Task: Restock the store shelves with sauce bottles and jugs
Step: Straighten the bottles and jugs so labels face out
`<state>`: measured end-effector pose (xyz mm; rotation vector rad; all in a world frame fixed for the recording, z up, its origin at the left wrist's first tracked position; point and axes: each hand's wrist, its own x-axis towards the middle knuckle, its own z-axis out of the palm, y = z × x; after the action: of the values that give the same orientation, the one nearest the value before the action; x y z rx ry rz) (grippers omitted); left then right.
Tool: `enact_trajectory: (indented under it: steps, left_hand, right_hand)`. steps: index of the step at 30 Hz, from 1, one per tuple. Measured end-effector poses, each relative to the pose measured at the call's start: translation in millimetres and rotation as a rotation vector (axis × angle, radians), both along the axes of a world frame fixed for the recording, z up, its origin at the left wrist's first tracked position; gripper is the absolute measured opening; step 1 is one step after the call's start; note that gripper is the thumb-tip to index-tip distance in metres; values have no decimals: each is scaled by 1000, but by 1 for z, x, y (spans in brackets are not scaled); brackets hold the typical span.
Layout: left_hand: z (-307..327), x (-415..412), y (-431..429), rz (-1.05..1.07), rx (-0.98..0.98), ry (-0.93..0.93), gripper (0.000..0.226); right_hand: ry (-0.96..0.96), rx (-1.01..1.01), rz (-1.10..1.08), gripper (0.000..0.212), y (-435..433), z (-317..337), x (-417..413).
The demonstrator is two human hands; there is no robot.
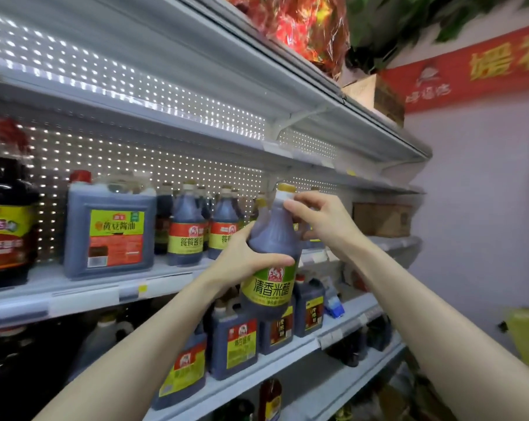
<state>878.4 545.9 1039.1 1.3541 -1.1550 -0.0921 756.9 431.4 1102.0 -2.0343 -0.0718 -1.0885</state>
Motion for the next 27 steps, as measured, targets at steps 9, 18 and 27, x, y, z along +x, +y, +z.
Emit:
enact_trajectory:
  steps: [9,18,27]
  left_hand:
    - [4,56,-81,85,46,-13,69]
    - [11,92,-159,317,0,7,72]
    - [23,135,-233,579,-53,25,77]
  right_hand:
    - [17,31,93,5,-96,-1,67]
    - [-15,-6,272,5,-192,14,131]
    - [-28,-9,481,19,-271,30,199]
